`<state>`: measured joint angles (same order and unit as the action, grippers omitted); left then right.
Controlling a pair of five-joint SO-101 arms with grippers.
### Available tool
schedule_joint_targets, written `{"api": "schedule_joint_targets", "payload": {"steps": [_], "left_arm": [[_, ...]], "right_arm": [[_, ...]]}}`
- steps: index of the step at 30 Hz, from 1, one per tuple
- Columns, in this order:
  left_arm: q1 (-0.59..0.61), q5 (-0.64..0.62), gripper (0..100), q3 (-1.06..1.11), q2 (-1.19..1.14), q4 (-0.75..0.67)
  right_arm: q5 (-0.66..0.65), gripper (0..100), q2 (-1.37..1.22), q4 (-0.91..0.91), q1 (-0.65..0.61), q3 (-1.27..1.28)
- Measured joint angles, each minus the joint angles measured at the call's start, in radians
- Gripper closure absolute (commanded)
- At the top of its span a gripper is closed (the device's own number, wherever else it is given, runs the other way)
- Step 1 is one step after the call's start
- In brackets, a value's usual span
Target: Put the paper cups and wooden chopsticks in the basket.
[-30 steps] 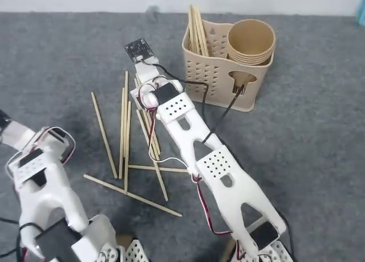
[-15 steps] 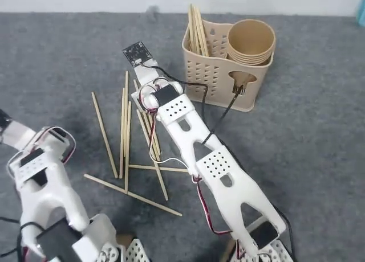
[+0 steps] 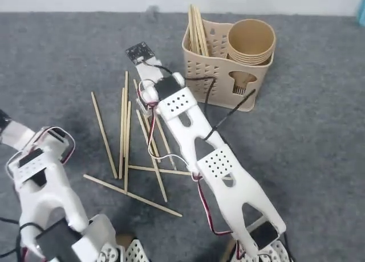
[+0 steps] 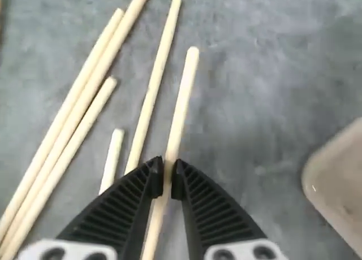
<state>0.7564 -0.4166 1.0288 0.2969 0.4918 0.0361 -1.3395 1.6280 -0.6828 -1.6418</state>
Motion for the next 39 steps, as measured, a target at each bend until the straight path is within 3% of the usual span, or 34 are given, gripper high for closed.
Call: {"api": "schedule_joint_targets", "payload": {"steps": [5,11,22,32,39], "left_arm": [[0.0,0.0,81,0.0,0.0,0.0],[0.0,0.0,81,0.0,0.0,0.0],[-0.02,-0.002,81,0.0,0.0,0.0],[-0.02,0.0,81,0.0,0.0,0.0],[-0.02,0.002,81,0.0,0.0,0.0]], "right_arm": [[0.0,99.1,0.16,0.124,0.006,0.0],[0.057,99.2,0.373,0.127,0.046,0.023],[0.08,99.2,0.944,0.127,0.08,0.585],[0.04,99.2,1.372,0.129,0.087,0.647],[0.037,99.2,1.608,0.126,0.087,0.891]]}}
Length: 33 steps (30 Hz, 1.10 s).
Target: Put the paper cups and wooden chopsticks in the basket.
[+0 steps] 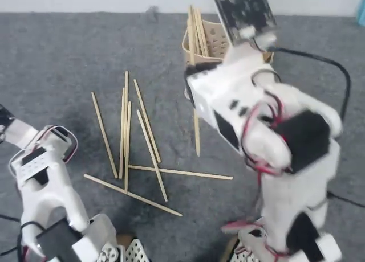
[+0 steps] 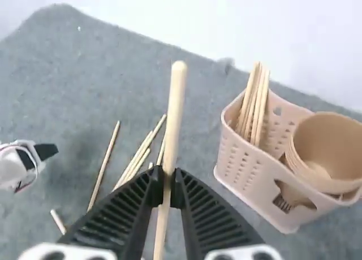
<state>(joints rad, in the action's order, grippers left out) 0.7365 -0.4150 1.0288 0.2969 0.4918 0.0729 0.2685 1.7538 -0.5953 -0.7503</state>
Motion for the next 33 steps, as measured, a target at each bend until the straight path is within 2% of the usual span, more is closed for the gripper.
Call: {"api": "schedule_joint_targets", "payload": {"steps": [5,14,21,27,33], "left_arm": [[0.0,0.015,81,0.0,0.0,0.0],[0.0,0.015,81,0.0,0.0,0.0],[0.0,0.015,81,0.0,0.0,0.0],[0.0,0.015,81,0.0,0.0,0.0],[0.0,0.015,81,0.0,0.0,0.0]], "right_arm": [[-0.005,99.2,0.133,-0.157,0.064,0.212],[-0.003,99.2,0.158,-0.736,0.193,0.614],[-0.003,99.2,0.158,-1.146,0.21,0.729],[-0.003,99.2,0.129,-1.295,0.244,0.73],[-0.003,99.2,-0.038,-1.387,0.324,0.73]]}}
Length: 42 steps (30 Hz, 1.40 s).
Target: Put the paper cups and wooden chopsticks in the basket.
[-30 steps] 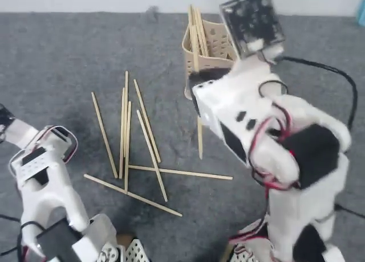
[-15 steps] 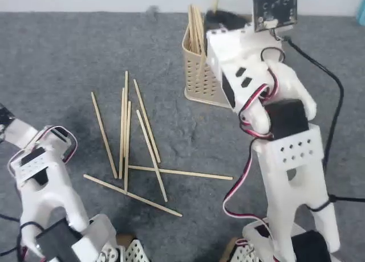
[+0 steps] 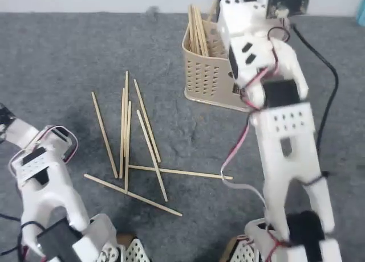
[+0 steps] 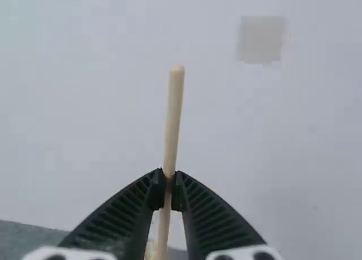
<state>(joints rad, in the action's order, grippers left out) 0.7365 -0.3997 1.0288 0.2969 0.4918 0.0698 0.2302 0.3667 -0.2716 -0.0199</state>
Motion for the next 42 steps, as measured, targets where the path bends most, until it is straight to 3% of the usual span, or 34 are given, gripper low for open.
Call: {"api": "schedule_joint_targets", "payload": {"steps": [9,17,24,30,42], "left_arm": [[0.0,0.0,81,0.0,0.0,0.0],[0.0,0.0,81,0.0,0.0,0.0],[0.0,0.0,81,0.0,0.0,0.0],[0.0,0.0,81,0.0,0.0,0.0],[0.0,0.0,81,0.0,0.0,0.0]], "right_arm": [[0.123,99.2,-0.232,-0.003,0.015,0.04],[0.132,98.7,-0.256,-0.028,-0.011,0.164],[0.133,79.1,-0.253,-0.031,-0.026,0.164],[0.133,83.5,-0.155,0.043,-0.04,0.183],[0.143,98.7,0.325,0.47,-0.034,0.187]]}}
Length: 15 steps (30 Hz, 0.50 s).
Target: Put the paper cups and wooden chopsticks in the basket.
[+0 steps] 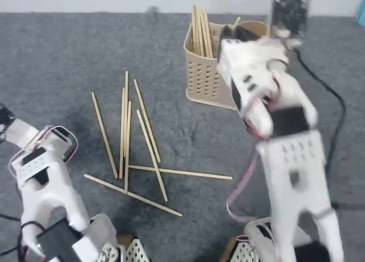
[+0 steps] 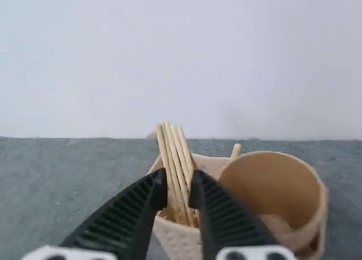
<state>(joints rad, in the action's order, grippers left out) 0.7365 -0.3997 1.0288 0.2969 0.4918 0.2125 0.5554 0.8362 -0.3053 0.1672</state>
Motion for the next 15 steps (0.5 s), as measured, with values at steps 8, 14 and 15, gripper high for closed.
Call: {"api": "schedule_joint_targets", "payload": {"steps": [8,14,15], "left_arm": [[0.0,0.009,81,0.0,0.0,0.006],[-0.063,0.009,81,-0.068,-0.002,0.112],[-0.075,0.009,81,-0.086,-0.002,0.14]], "right_arm": [[0.0,98.4,0.272,0.466,0.003,0.068],[0.0,98.4,0.33,0.493,0.046,0.428],[0.0,98.5,0.33,0.48,0.06,0.493]]}}
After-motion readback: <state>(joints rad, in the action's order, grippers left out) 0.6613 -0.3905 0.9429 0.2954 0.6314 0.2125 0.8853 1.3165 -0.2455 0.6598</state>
